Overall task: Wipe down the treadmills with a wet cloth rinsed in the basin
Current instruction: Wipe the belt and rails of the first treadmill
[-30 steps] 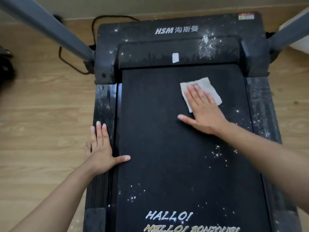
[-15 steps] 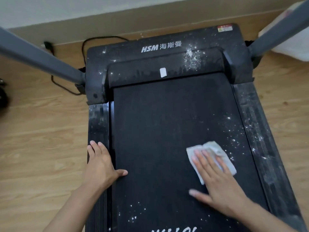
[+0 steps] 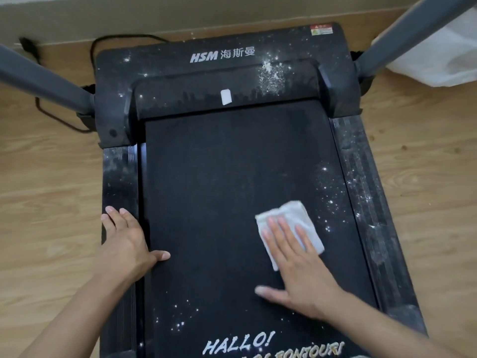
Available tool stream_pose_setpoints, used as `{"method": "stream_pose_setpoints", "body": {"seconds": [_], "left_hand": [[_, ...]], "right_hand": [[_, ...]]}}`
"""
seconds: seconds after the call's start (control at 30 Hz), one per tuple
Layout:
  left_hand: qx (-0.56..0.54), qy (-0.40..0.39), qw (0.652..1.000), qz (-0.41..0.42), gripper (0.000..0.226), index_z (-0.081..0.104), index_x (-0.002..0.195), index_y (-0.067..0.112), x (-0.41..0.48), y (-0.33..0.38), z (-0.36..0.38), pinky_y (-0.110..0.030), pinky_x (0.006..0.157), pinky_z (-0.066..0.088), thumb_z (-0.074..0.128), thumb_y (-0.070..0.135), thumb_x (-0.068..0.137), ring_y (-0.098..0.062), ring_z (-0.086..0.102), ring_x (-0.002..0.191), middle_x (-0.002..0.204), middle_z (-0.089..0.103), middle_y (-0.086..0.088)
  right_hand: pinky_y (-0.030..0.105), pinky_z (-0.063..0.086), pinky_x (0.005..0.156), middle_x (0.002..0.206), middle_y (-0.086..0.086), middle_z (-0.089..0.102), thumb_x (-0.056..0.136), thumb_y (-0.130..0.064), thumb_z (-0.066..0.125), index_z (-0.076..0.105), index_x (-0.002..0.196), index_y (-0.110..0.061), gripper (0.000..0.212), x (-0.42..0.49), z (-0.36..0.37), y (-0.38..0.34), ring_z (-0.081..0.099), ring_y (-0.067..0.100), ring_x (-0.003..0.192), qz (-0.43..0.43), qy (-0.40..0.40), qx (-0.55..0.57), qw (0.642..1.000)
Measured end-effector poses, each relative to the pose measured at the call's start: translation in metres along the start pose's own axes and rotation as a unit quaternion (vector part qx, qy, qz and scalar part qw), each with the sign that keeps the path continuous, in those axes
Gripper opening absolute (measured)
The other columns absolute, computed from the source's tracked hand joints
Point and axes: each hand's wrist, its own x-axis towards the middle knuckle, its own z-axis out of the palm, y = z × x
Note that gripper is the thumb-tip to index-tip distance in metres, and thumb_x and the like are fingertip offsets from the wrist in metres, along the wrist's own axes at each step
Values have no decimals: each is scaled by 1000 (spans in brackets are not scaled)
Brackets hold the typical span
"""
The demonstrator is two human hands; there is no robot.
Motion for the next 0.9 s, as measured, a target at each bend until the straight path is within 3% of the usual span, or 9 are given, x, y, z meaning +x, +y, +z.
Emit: {"method": "stream_pose_setpoints", "body": {"seconds": [0.1,0.17,0.27,0.4,0.47,0.57,0.7,0.8,0.9], "left_hand": [[-23,-12,1000,-4,147,-12,157,-10,-3,1,-2,-47,125,24,71,79,74,-47,-8,156,165,-12,-36],[-32,-14,999,-6,147,-13,157,-10,-6,3,-3,-48,124,27,73,76,74,-46,-11,156,165,-15,-34],[-46,-31,998,-10,148,-14,157,-10,-6,5,-7,-48,126,20,78,71,74,-46,-13,156,165,-18,-34],[-45,-28,998,-23,151,-14,157,-9,-2,6,-4,-49,127,18,81,70,71,-44,-13,157,165,-19,-32],[-42,-21,998,-28,153,-13,157,-10,0,5,-2,-49,126,18,82,72,68,-45,-11,157,165,-17,-33],[-51,-9,998,-29,153,-12,157,-11,2,5,3,-49,126,15,83,70,68,-47,-11,156,164,-15,-35],[-76,10,997,-9,149,-11,157,-10,0,-1,11,-51,126,18,83,67,70,-46,-14,156,164,-18,-34],[-78,16,997,-6,149,-9,158,-10,-1,-3,12,-53,125,18,85,65,69,-45,-13,156,165,-16,-34],[-86,5,996,-14,150,-9,158,-9,-3,3,7,-54,125,20,89,61,68,-44,-13,156,165,-16,-33]], "right_hand": [[53,20,124,177,5,7,95,-83,39,19,168,-13,104,-47,9,6,14,26,163,-23,-18,-10,1000],[52,13,128,178,3,2,96,-83,33,13,169,-16,102,-3,-3,32,6,24,164,3,12,-4,1000],[53,0,131,177,3,-10,92,-88,23,0,169,-18,108,114,-45,87,-13,21,163,121,30,20,992],[56,-3,130,176,6,-16,88,-92,21,-7,168,-16,114,200,-84,135,-20,23,161,217,42,31,975],[56,-2,130,176,8,-18,88,-91,23,-8,168,-14,115,167,-72,125,-22,24,161,208,42,46,976],[56,-1,130,175,10,-19,90,-89,30,-8,168,-11,116,47,-21,78,-19,28,162,174,33,56,983],[58,10,126,176,18,0,92,-85,34,14,167,-2,113,-88,22,19,7,39,162,112,-20,25,993],[58,8,127,176,15,-2,93,-87,26,10,168,-6,111,-35,9,48,0,35,163,83,-3,22,996],[56,-2,129,176,9,-13,87,-92,24,-3,169,-13,116,86,-29,103,-15,28,162,152,35,37,987]]}}
